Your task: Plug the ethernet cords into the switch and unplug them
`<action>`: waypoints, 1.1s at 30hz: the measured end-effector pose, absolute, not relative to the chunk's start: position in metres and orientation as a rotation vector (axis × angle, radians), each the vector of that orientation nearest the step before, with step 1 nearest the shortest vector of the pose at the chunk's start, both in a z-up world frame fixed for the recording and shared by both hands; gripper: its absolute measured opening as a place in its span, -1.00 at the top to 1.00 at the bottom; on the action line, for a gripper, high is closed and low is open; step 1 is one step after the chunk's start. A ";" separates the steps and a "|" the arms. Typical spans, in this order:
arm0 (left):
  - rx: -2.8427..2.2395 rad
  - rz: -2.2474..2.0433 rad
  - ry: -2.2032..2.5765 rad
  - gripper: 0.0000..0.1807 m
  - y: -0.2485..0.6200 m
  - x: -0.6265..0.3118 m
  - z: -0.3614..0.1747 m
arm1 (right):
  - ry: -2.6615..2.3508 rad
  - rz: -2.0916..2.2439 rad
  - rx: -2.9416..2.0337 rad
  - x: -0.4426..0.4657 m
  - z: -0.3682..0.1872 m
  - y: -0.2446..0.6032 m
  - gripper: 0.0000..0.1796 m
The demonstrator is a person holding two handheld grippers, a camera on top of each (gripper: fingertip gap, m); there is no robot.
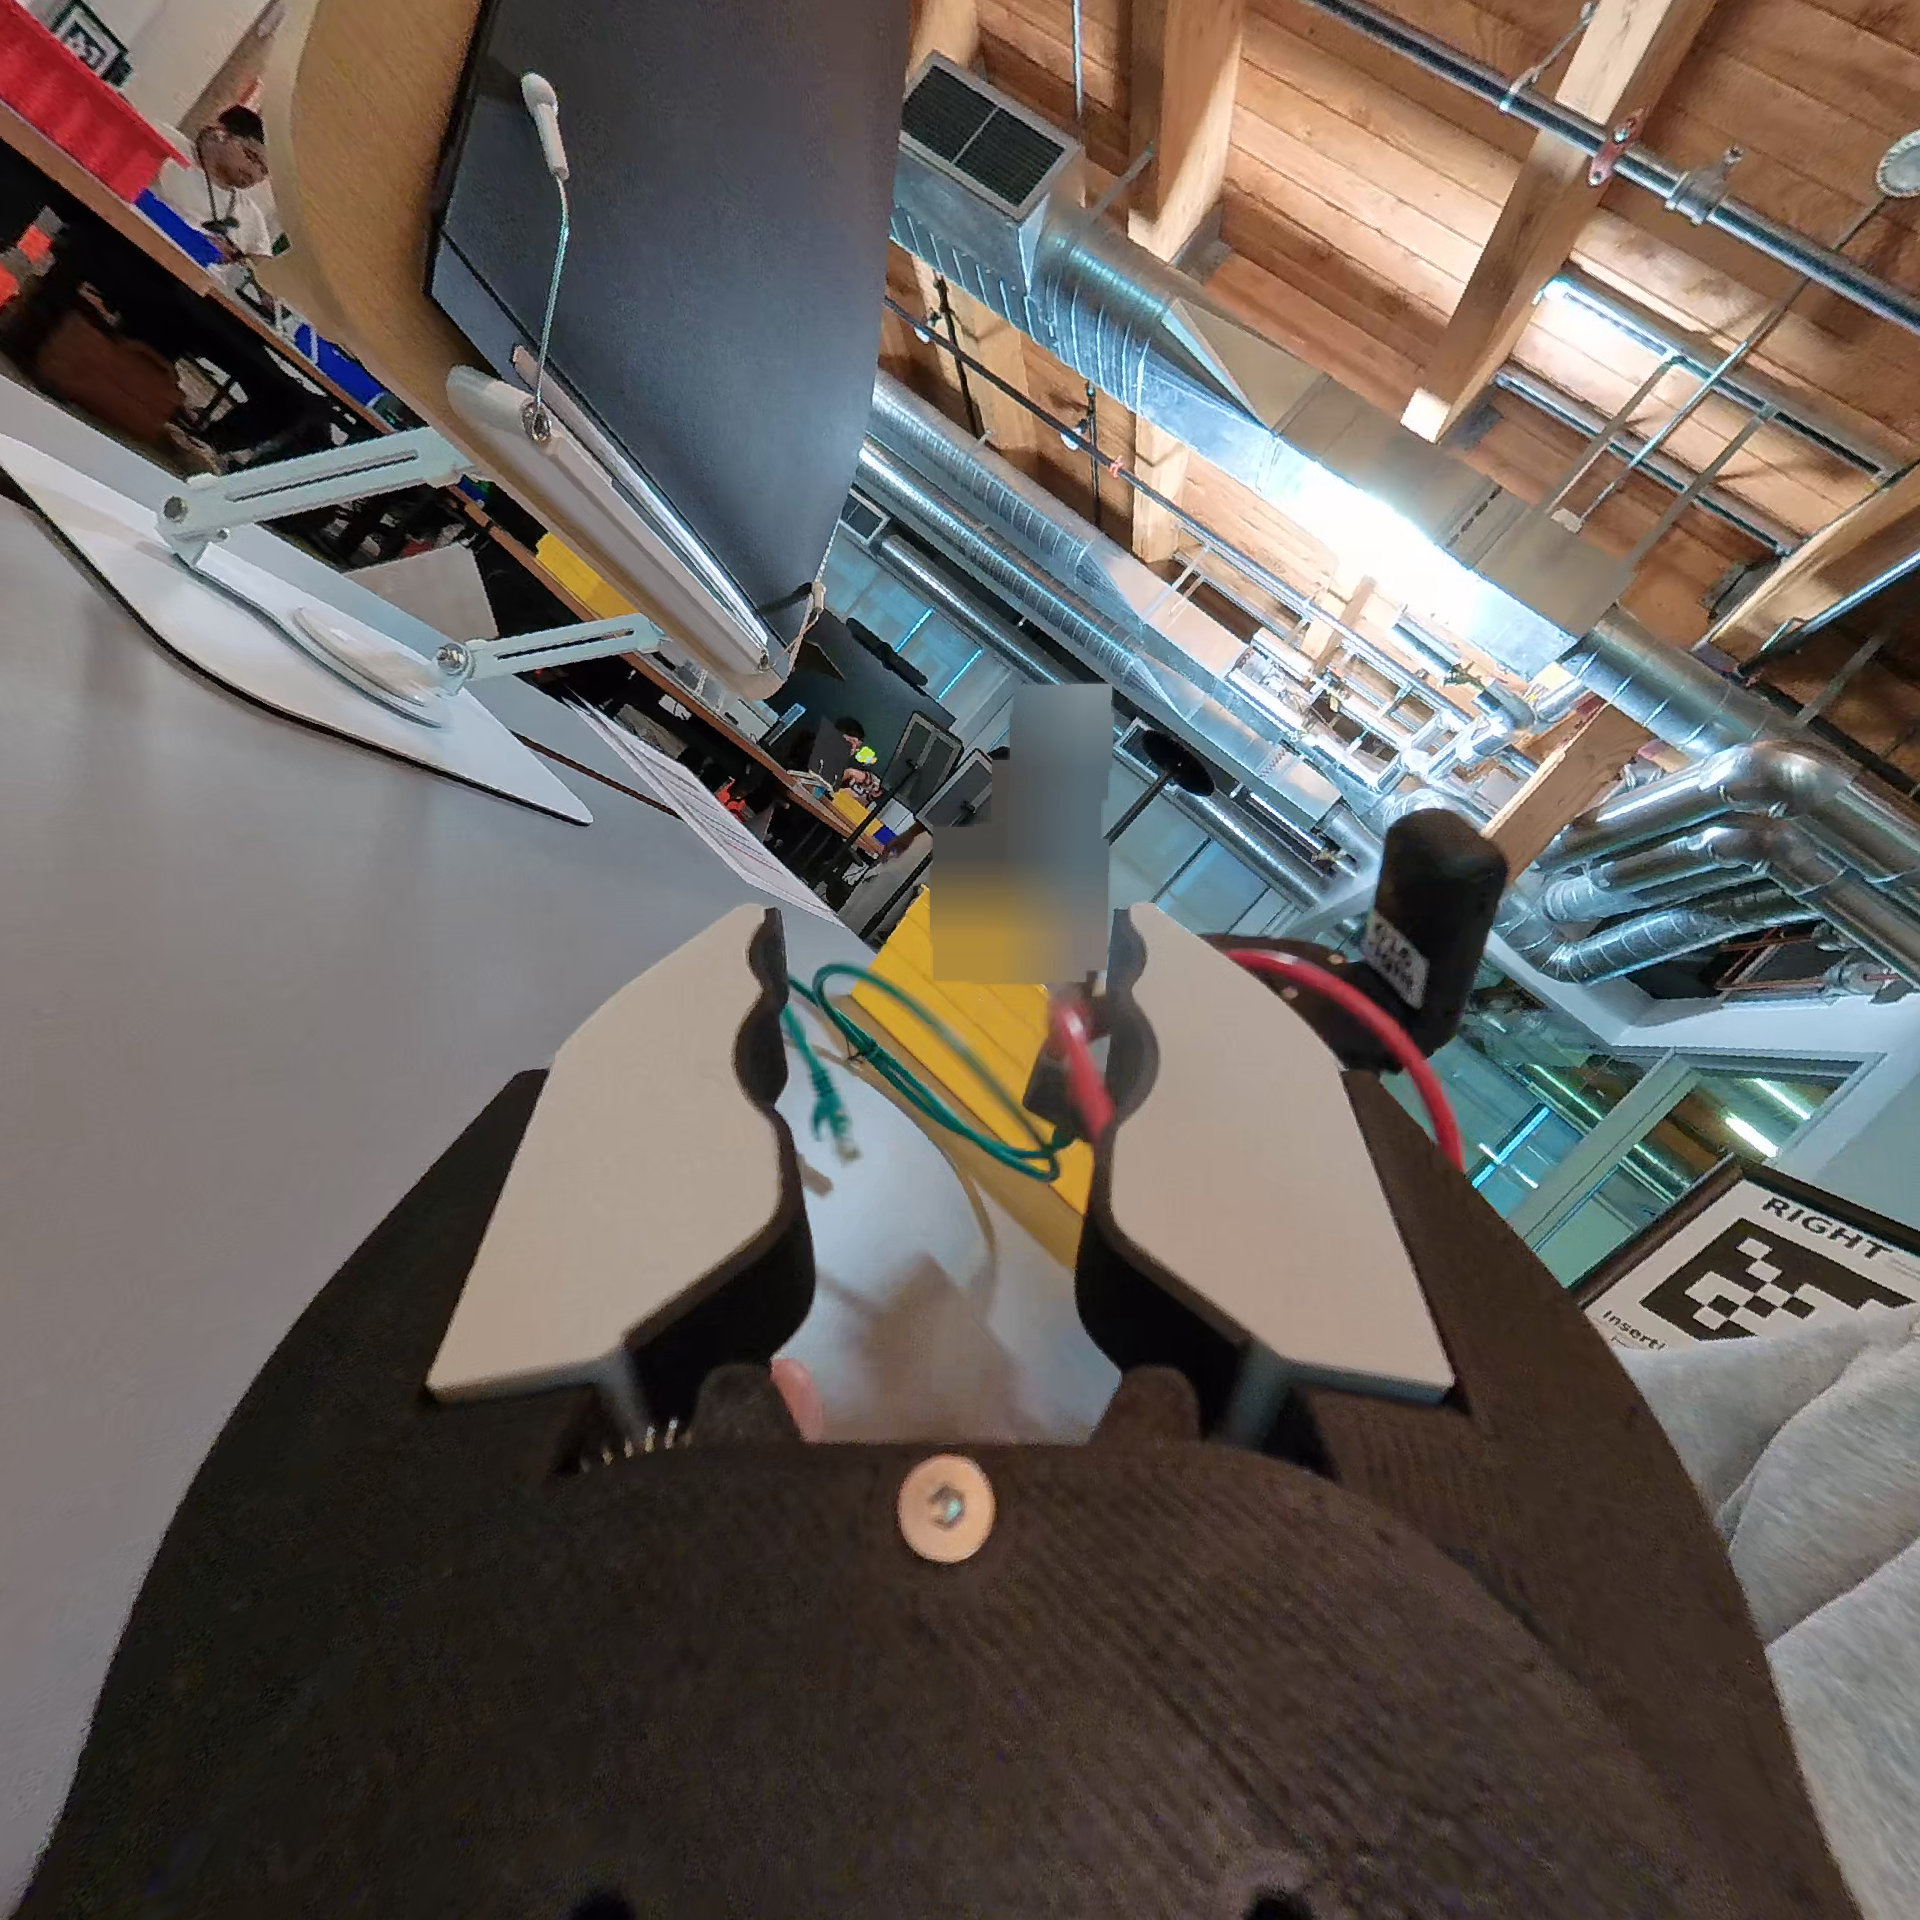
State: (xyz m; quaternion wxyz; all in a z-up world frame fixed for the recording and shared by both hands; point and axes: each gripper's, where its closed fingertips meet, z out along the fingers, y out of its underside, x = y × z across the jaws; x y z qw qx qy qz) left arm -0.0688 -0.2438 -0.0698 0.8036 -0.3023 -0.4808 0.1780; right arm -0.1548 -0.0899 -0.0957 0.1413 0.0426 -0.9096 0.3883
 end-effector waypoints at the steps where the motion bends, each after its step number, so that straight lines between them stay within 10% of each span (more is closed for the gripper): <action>1: -0.646 0.381 -1.030 0.35 -0.244 -0.069 -0.070 | -2.593 1.157 0.115 -0.157 -0.082 -0.088 0.80; 24: -0.636 0.398 -1.039 0.34 -0.246 -0.067 -0.071 | -2.031 1.762 -0.232 -0.284 0.296 0.073 0.79; 33: -0.623 0.395 -1.042 0.34 -0.248 -0.067 -0.071 | -2.068 1.702 -0.446 -0.312 0.241 0.138 0.80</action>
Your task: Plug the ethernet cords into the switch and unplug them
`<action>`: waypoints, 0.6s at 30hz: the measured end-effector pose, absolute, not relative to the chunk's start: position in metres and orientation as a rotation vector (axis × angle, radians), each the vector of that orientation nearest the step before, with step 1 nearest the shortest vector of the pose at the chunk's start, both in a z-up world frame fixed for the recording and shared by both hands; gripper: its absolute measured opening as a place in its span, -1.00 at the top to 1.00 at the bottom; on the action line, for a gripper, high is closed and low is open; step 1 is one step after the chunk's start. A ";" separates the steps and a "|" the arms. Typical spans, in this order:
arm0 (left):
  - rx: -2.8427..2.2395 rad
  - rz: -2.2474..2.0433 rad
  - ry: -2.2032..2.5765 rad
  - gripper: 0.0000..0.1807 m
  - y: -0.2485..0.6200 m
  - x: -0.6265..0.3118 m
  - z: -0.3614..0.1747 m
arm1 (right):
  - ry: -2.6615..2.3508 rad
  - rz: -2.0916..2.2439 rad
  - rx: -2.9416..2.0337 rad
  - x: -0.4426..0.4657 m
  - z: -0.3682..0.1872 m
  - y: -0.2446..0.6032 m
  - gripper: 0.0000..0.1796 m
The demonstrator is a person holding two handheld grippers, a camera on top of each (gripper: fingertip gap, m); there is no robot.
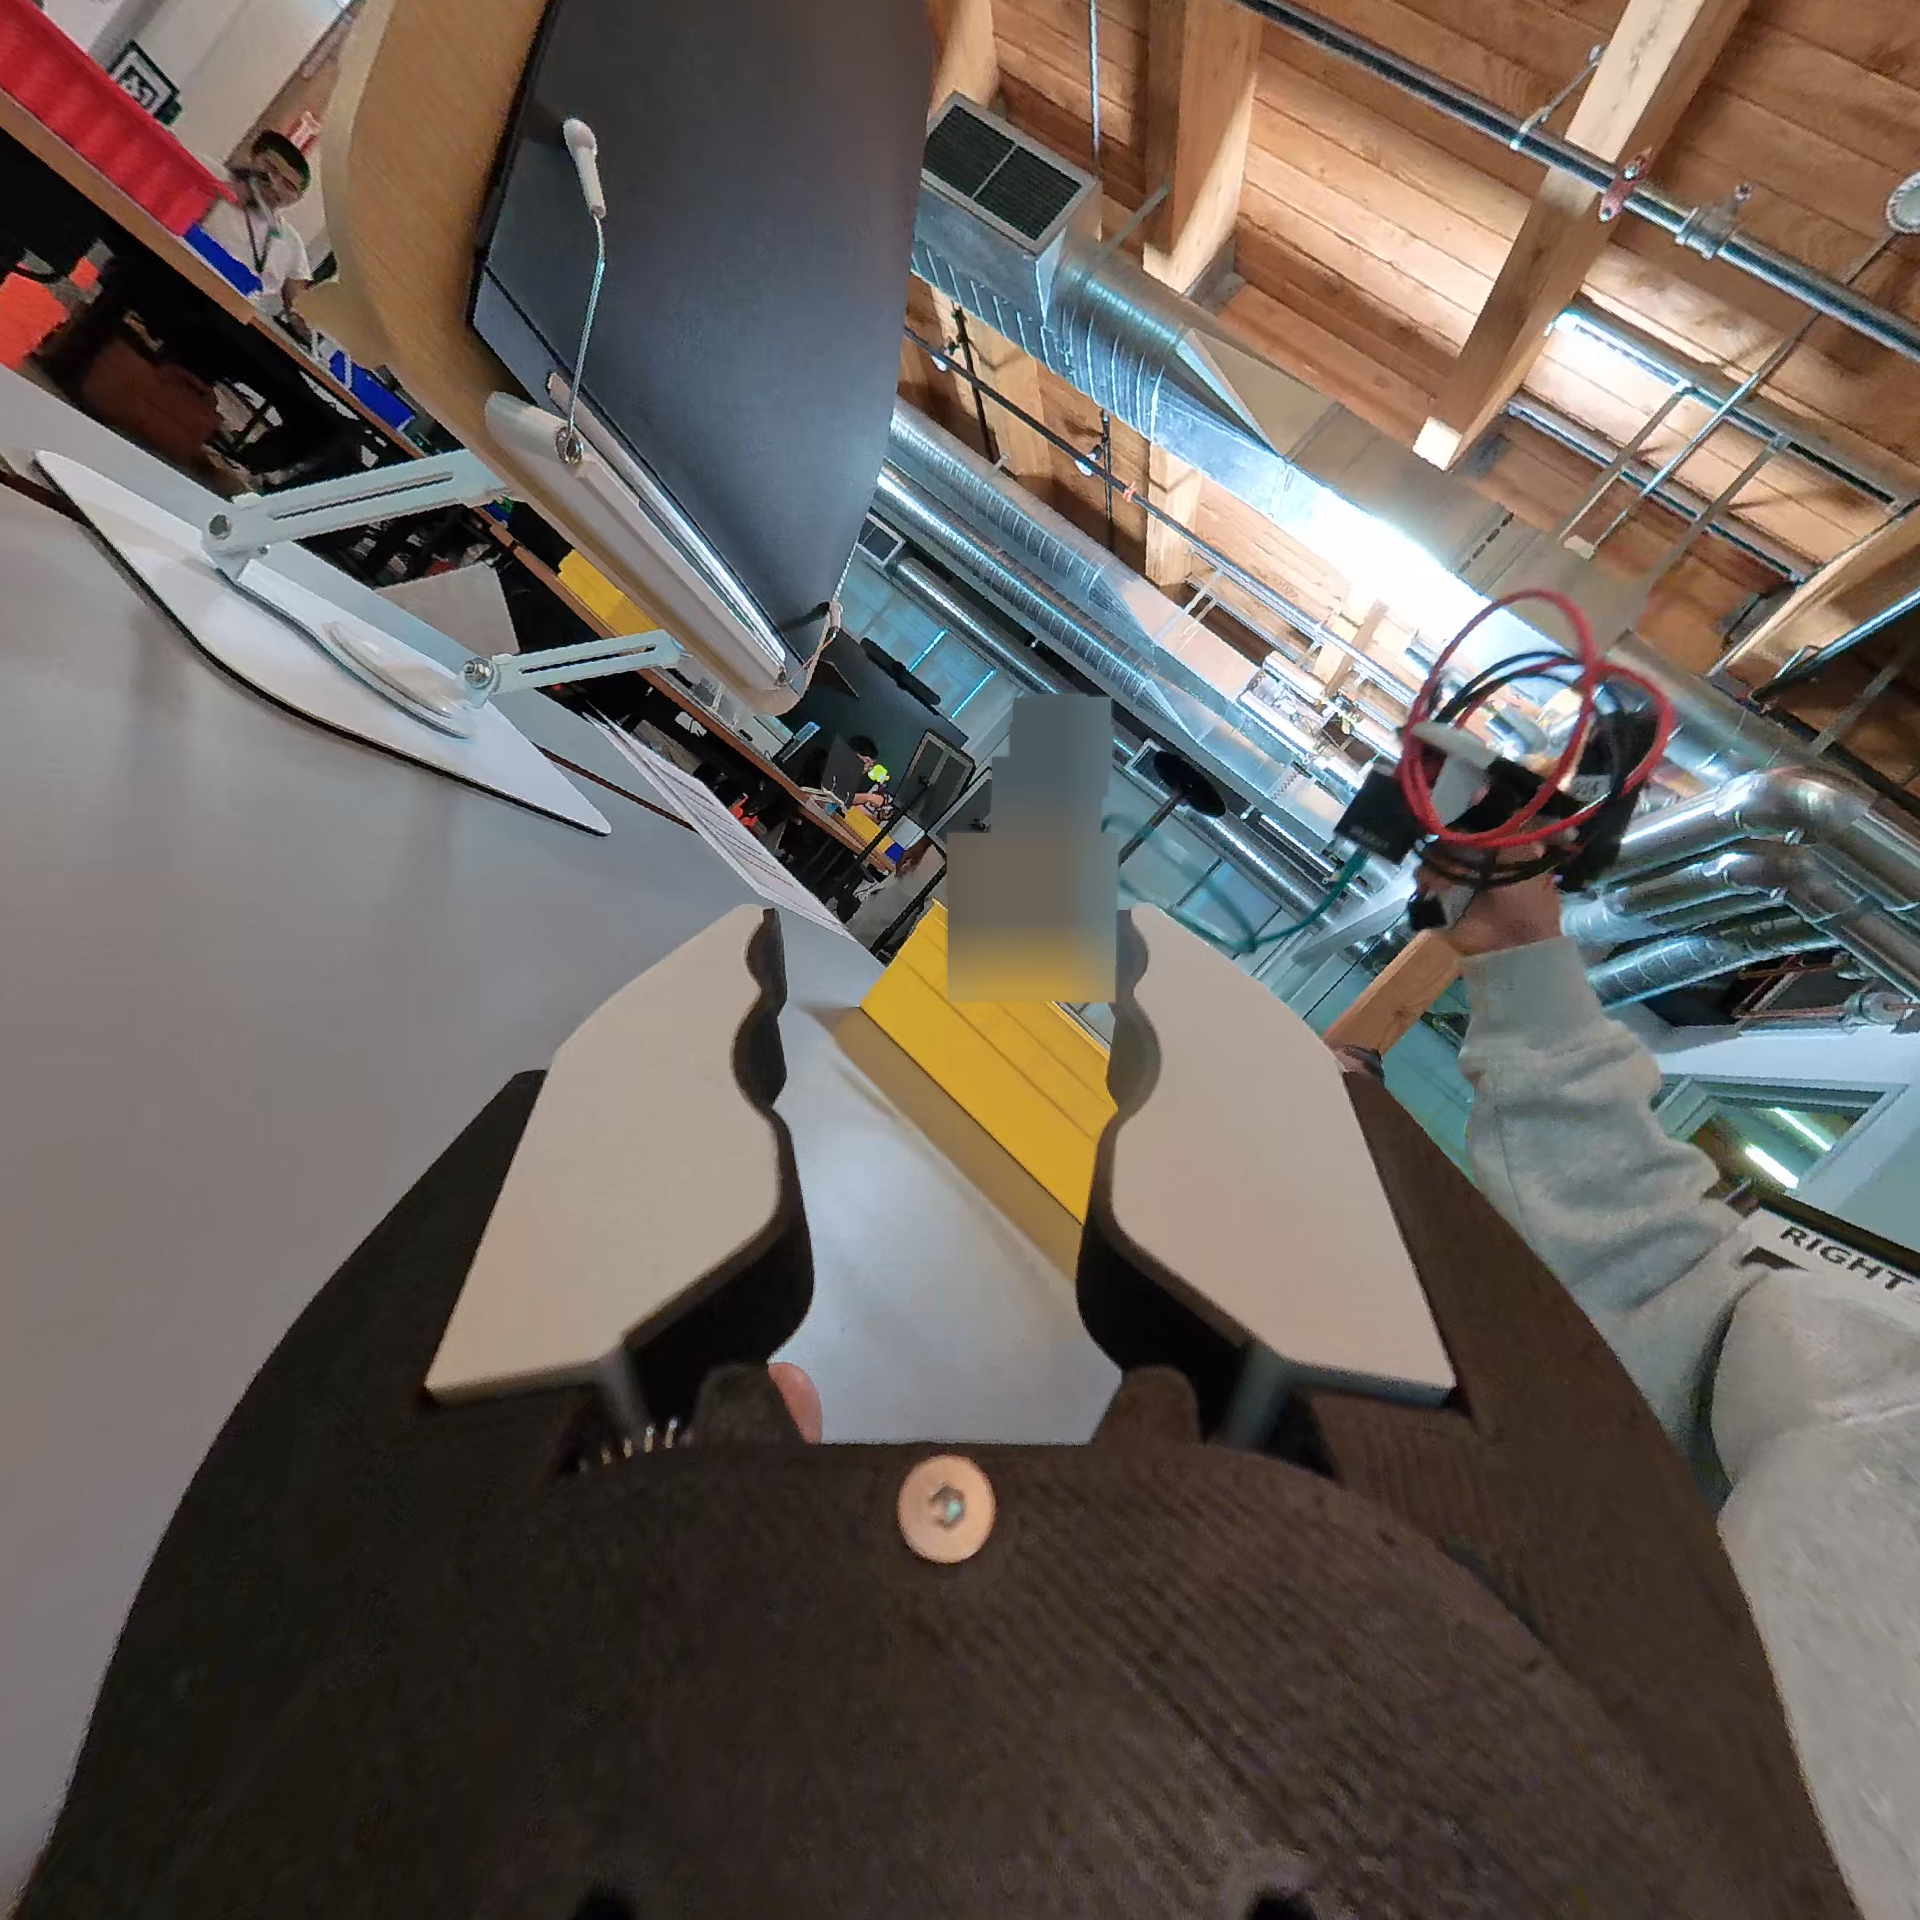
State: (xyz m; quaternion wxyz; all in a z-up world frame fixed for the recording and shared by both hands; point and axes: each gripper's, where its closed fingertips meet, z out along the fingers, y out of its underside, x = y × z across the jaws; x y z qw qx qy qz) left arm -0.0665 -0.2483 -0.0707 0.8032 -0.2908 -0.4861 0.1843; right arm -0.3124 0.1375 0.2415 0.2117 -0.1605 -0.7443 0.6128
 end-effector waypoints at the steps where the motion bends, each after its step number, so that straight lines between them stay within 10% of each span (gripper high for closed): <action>1: -0.621 0.395 -1.042 0.34 -0.249 -0.066 -0.071 | -2.090 1.691 -0.477 -0.317 0.224 0.141 0.80; 18: -0.587 0.398 -1.056 0.31 -0.255 -0.065 -0.072 | -2.543 1.126 0.024 -0.382 0.050 0.171 0.77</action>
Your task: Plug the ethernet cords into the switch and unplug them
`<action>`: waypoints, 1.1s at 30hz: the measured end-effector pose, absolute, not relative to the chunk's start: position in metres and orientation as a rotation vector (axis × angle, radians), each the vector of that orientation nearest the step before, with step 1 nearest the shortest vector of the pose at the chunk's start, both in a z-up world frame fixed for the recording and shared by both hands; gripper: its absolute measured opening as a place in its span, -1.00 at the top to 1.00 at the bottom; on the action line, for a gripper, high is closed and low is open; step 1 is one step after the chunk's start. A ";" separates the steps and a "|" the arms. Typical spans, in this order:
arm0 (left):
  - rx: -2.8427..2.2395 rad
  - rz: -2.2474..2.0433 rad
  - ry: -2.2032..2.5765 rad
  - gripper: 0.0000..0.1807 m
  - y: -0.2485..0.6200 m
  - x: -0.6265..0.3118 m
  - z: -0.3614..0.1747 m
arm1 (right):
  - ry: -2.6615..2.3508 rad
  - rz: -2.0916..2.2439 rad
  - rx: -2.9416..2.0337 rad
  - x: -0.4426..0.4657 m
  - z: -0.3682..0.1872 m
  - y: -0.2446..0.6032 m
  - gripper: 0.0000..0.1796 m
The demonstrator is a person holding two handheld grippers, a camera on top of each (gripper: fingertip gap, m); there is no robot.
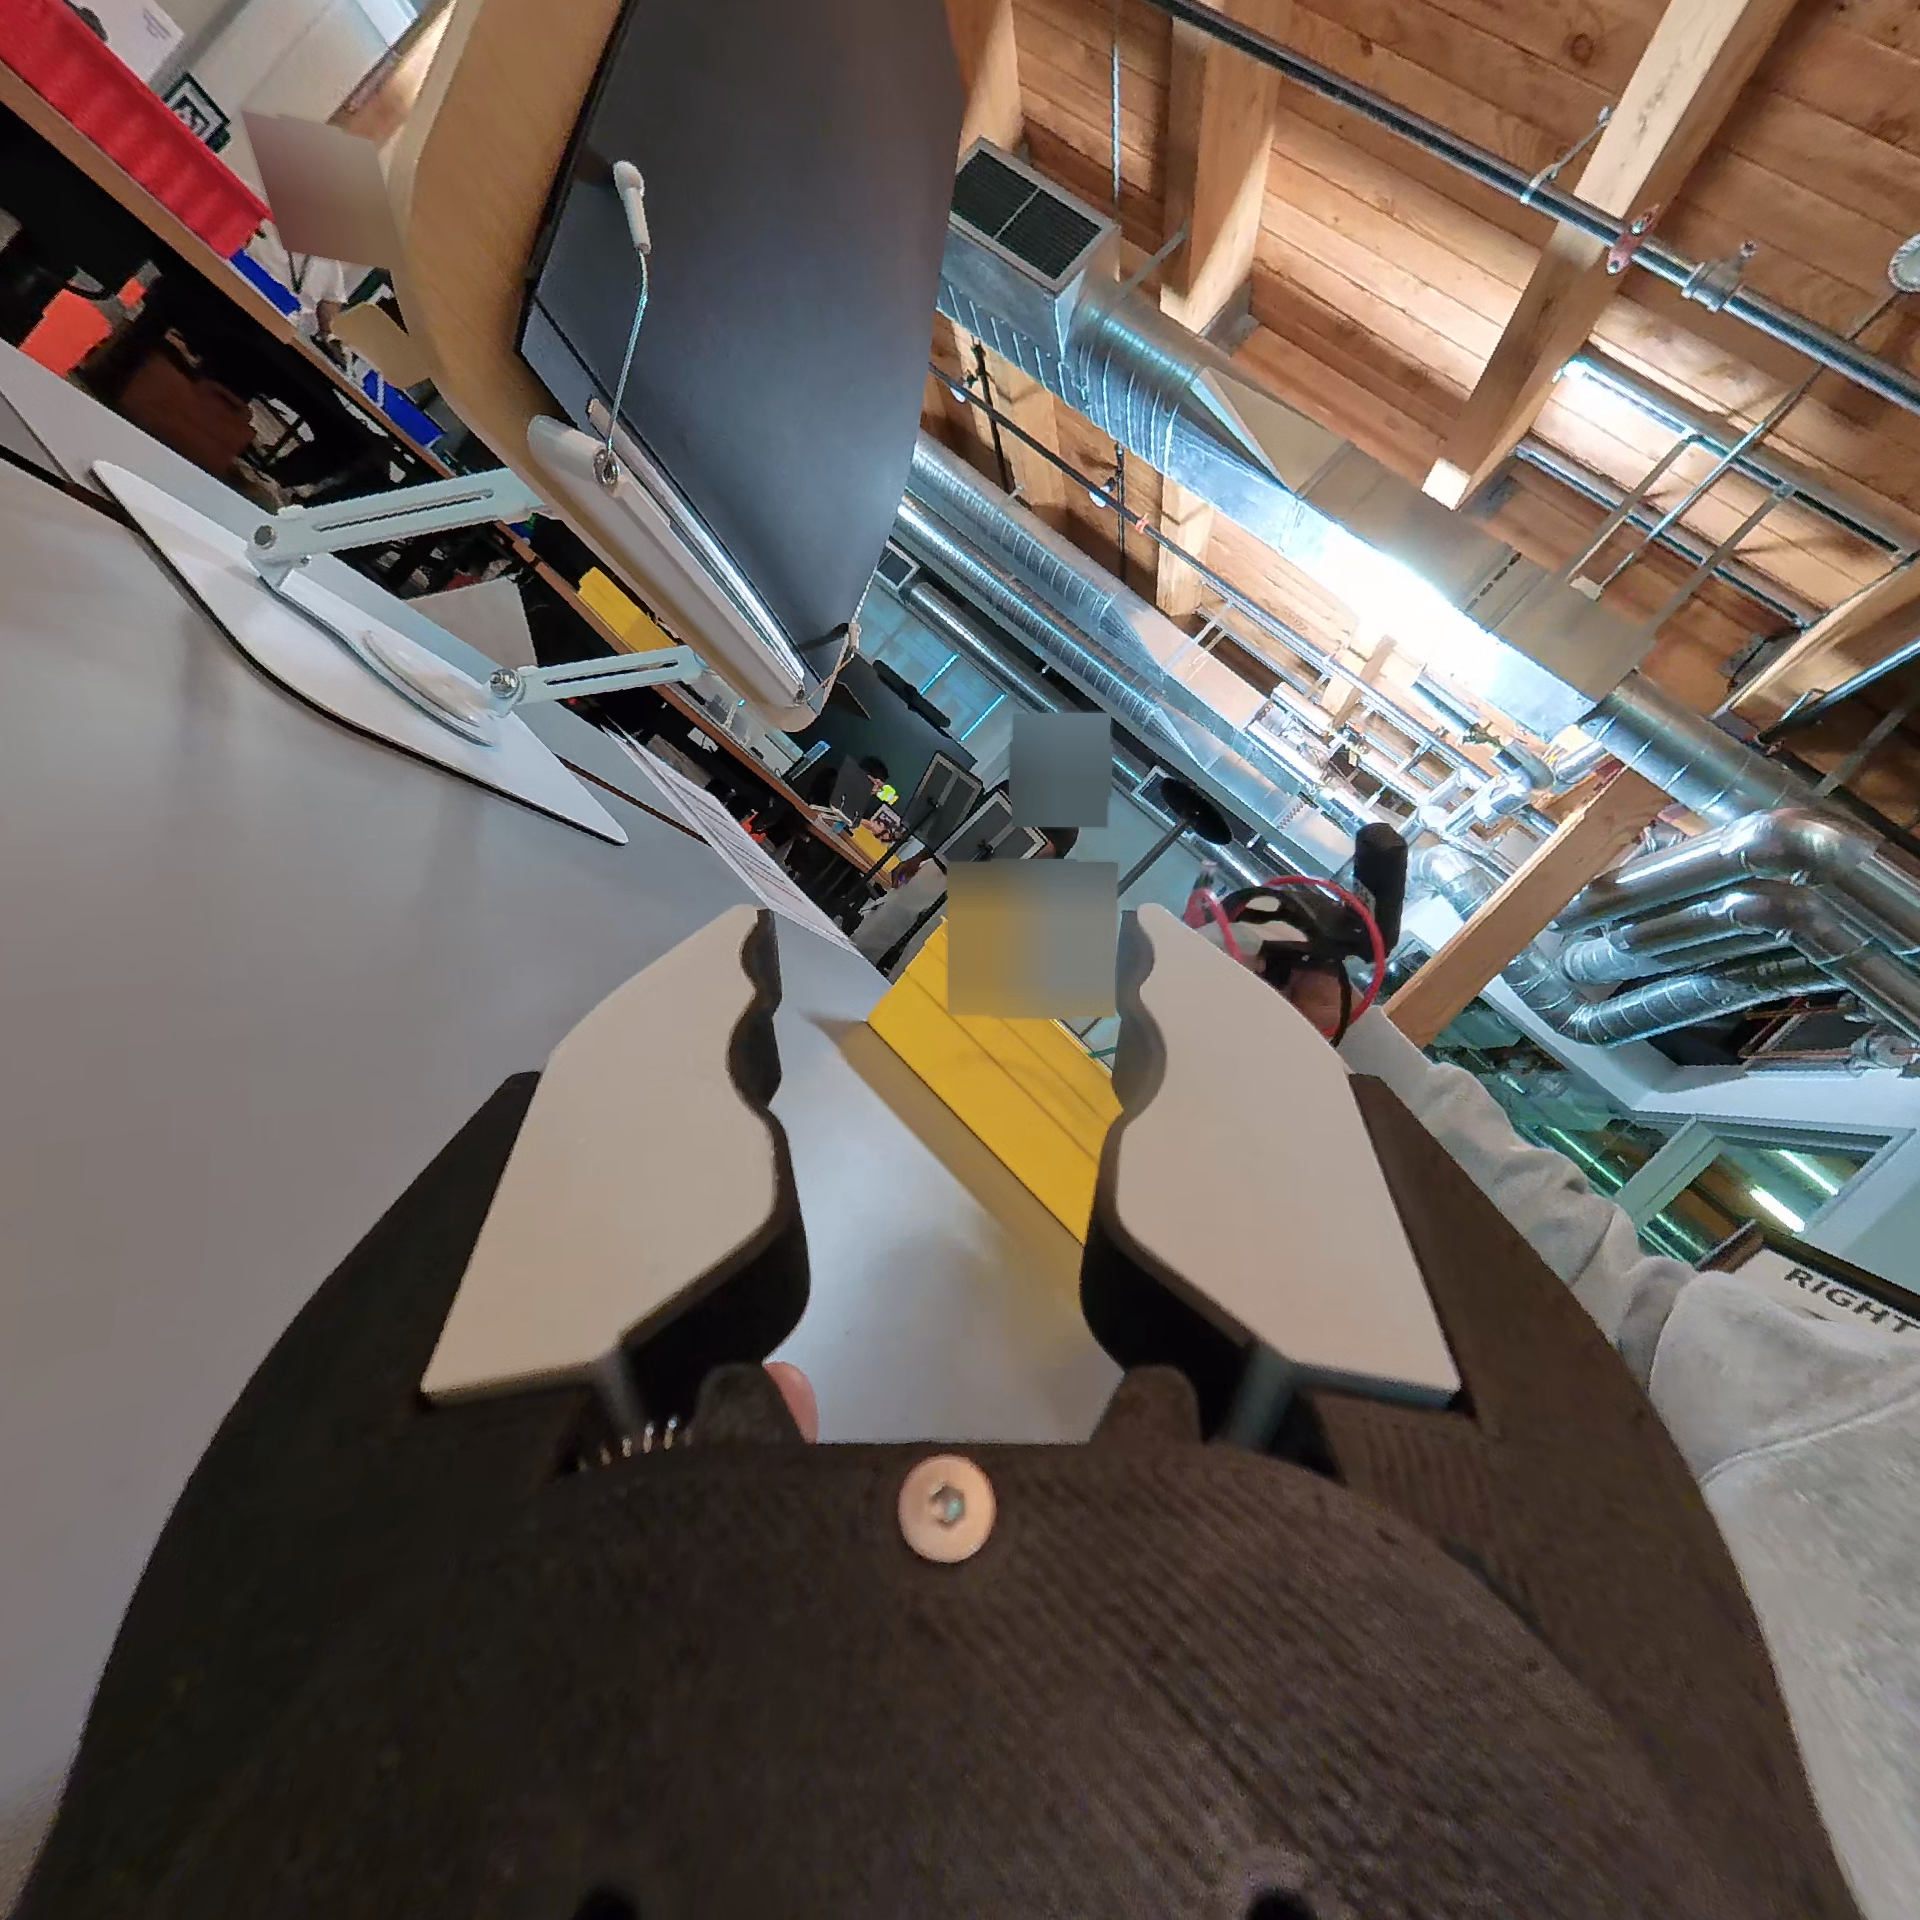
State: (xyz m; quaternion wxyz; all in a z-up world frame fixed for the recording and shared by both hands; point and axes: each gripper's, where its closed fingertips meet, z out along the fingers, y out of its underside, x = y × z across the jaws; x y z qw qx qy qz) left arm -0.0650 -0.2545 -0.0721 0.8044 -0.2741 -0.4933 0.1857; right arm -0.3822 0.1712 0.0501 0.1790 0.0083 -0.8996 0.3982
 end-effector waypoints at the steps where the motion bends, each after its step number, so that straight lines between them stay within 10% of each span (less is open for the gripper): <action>1: -0.586 0.399 -1.057 0.31 -0.255 -0.065 -0.072 | -2.564 1.026 0.072 -0.385 0.040 0.173 0.77; 16: -0.580 0.406 -1.059 0.30 -0.256 -0.064 -0.072 | -2.471 -0.079 0.638 -0.387 -0.082 0.180 0.64; 21: -0.583 0.399 -1.056 0.30 -0.255 -0.064 -0.072 | -2.446 -0.153 0.473 -0.399 -0.068 0.209 0.35; 33: -0.587 0.397 -1.057 0.29 -0.254 -0.064 -0.073 | -2.229 0.179 -0.067 -0.361 -0.013 0.273 0.54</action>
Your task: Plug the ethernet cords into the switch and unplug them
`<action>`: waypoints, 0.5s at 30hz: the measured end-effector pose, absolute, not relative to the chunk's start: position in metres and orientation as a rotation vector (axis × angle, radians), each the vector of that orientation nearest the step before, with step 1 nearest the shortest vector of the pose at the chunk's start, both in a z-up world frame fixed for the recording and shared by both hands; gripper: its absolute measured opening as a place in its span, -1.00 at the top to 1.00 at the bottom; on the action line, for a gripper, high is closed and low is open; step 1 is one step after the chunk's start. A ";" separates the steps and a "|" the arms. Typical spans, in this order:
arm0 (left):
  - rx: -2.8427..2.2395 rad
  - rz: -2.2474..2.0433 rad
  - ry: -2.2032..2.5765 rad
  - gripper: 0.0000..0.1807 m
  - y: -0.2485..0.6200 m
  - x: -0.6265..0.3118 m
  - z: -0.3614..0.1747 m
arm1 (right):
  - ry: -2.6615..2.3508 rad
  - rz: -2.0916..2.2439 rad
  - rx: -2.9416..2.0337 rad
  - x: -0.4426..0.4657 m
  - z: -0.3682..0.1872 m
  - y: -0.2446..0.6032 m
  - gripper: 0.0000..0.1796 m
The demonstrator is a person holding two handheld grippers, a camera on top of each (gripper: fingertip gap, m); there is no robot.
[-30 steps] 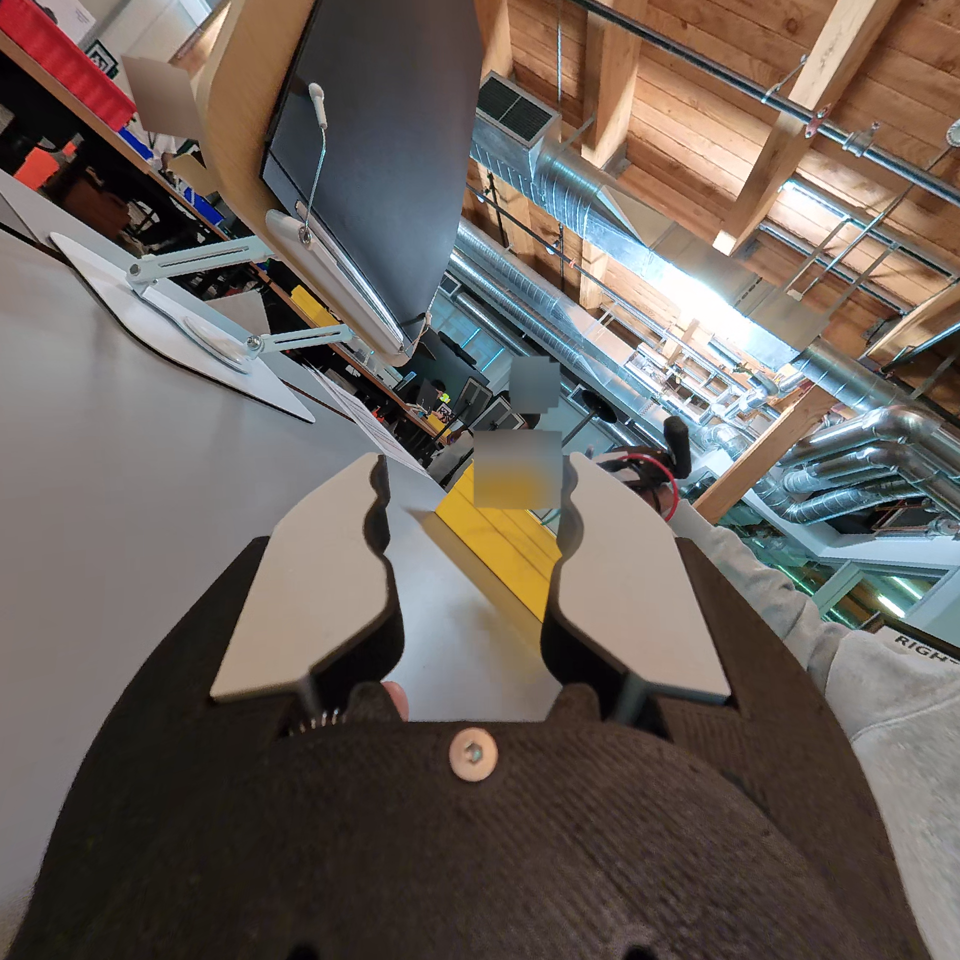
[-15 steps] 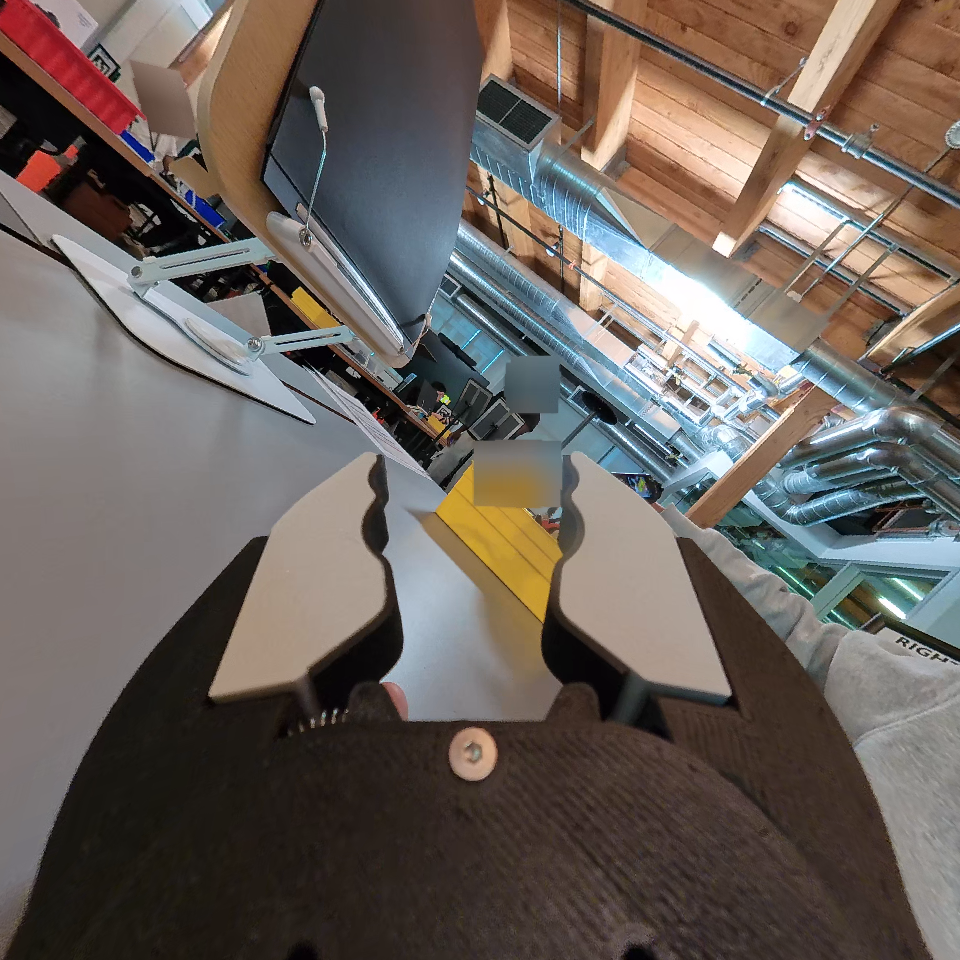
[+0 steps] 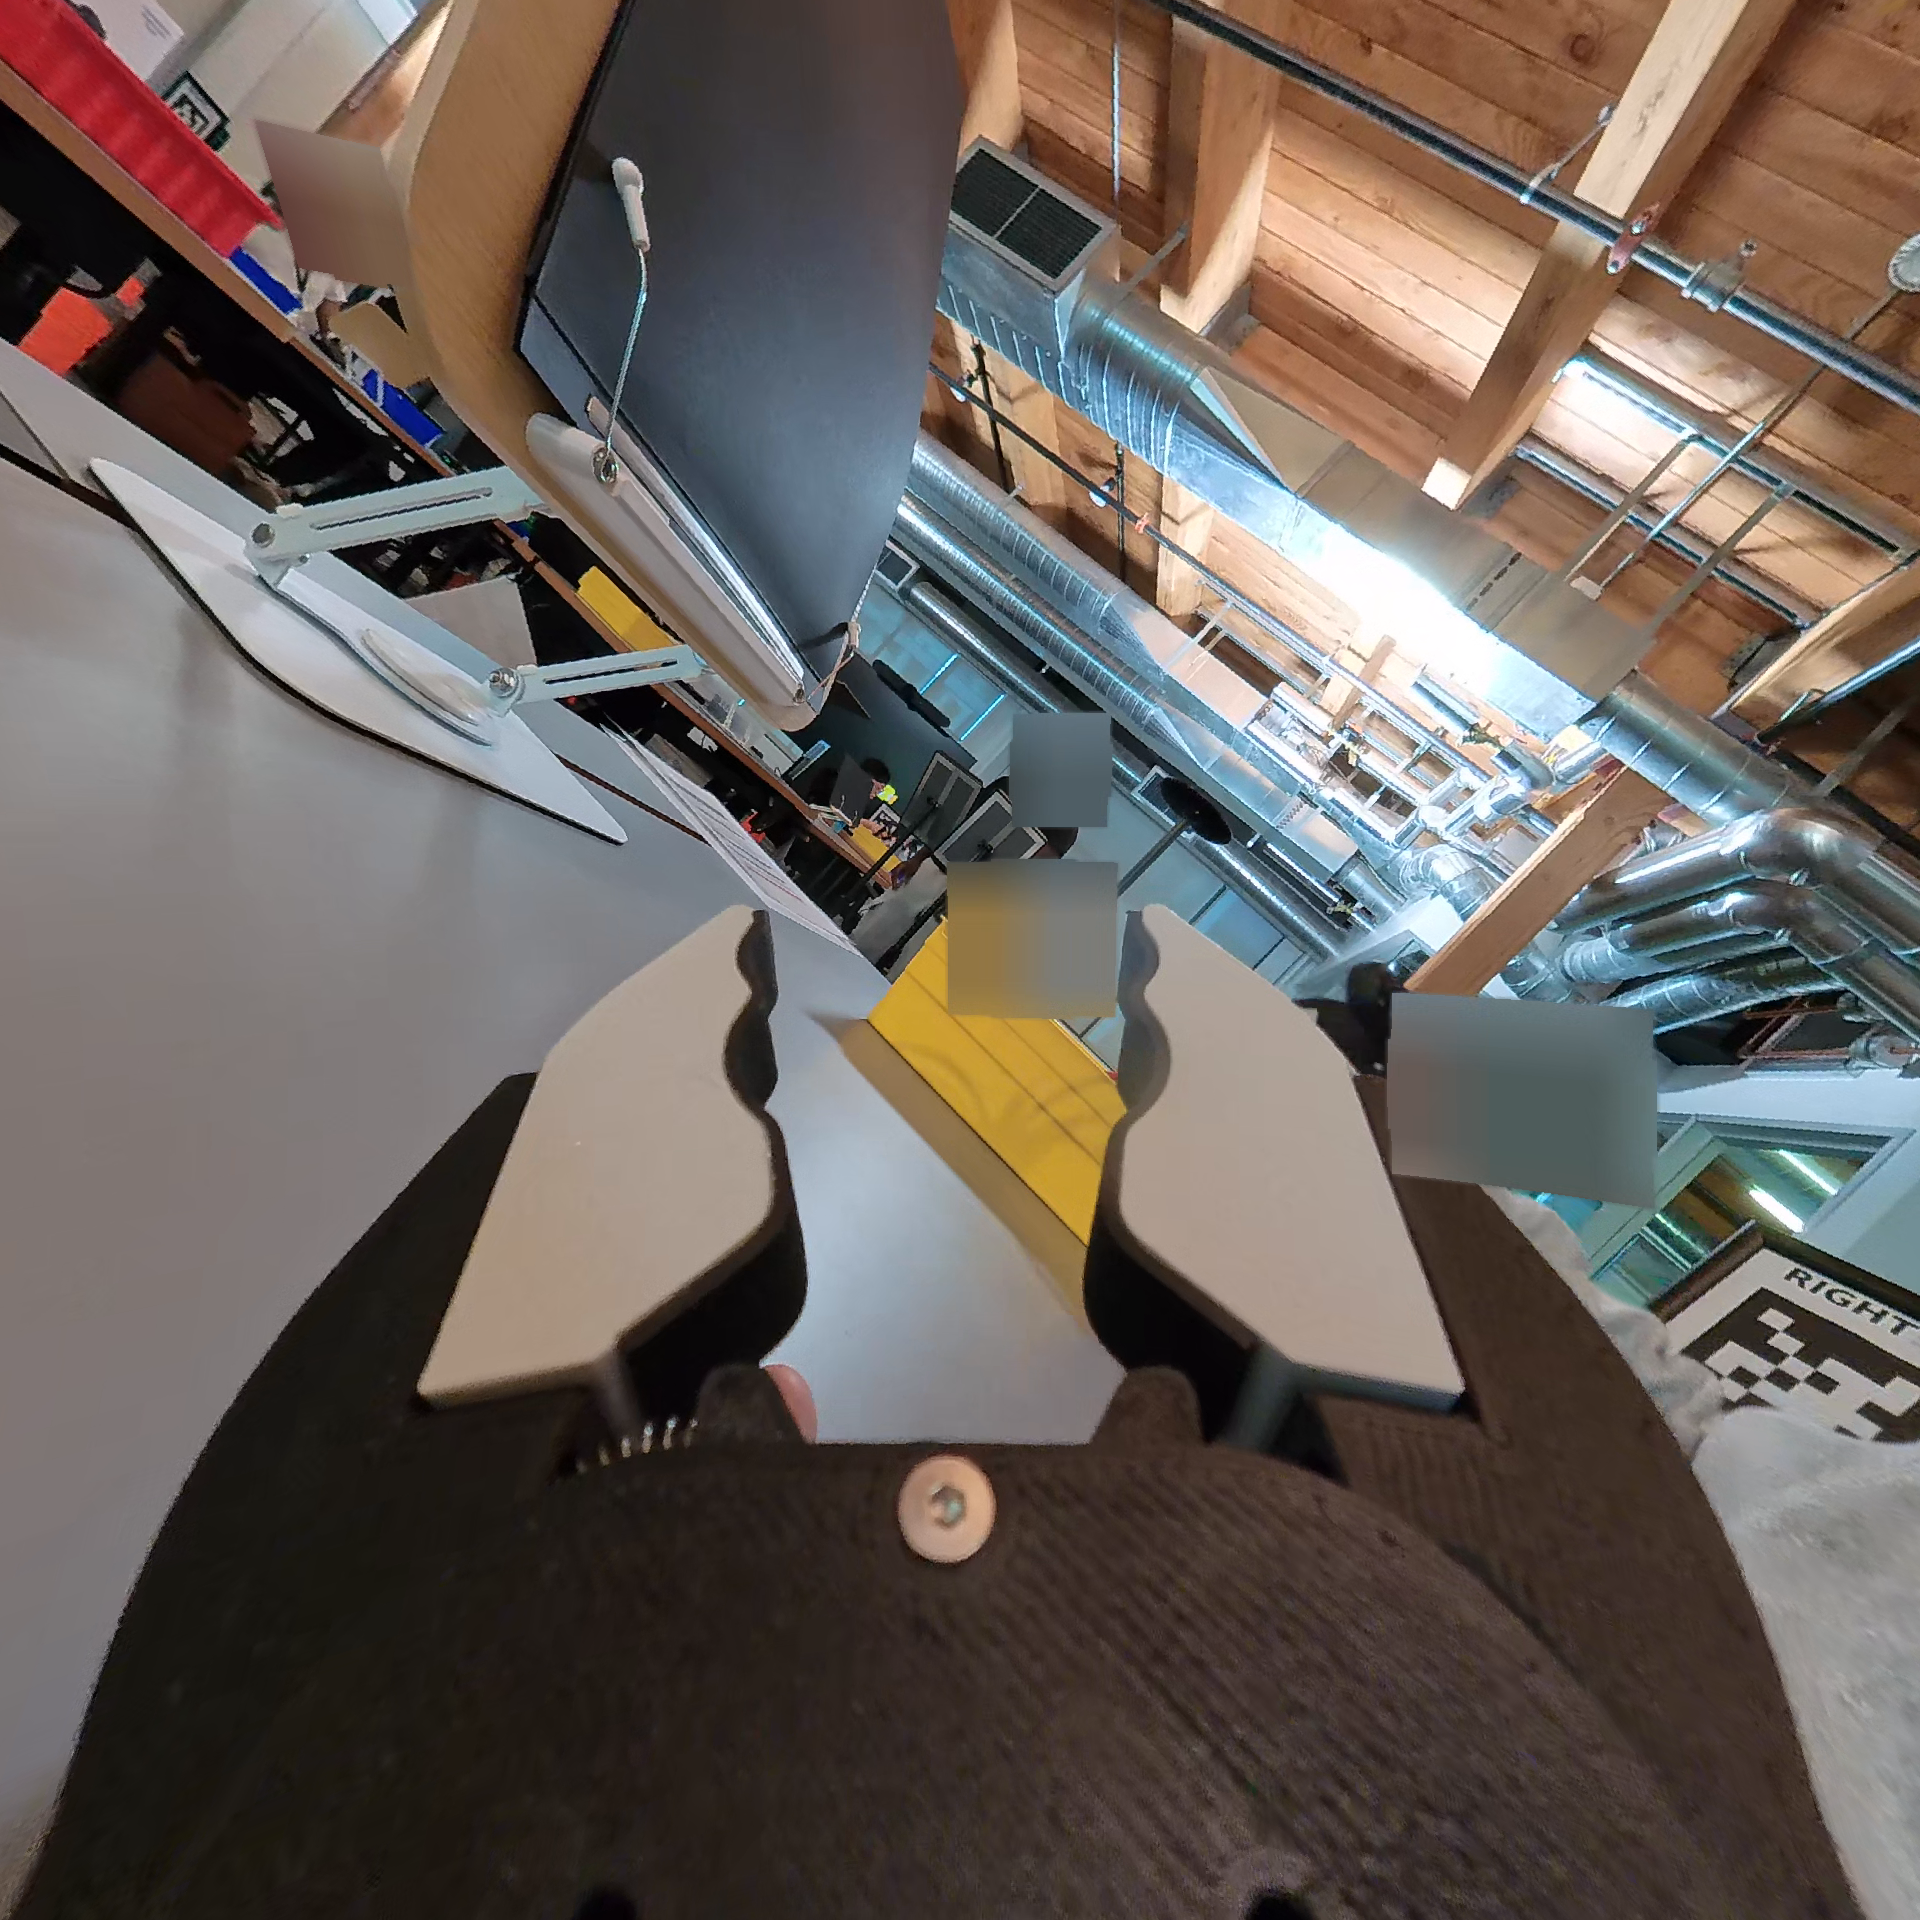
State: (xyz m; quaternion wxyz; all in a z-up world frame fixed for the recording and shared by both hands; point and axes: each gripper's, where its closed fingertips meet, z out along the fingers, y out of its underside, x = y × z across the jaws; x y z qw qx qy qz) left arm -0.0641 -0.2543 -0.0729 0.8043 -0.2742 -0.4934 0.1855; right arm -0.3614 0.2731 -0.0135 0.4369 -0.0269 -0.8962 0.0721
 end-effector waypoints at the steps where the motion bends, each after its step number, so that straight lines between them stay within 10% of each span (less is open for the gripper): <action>1: -0.587 0.400 -1.057 0.29 -0.254 -0.064 -0.073 | -2.256 0.301 -0.112 -0.346 -0.018 0.268 0.54; 15: -0.629 0.393 -1.045 0.25 -0.244 -0.061 -0.072 | -1.794 1.559 -0.800 -0.288 -0.035 0.252 0.82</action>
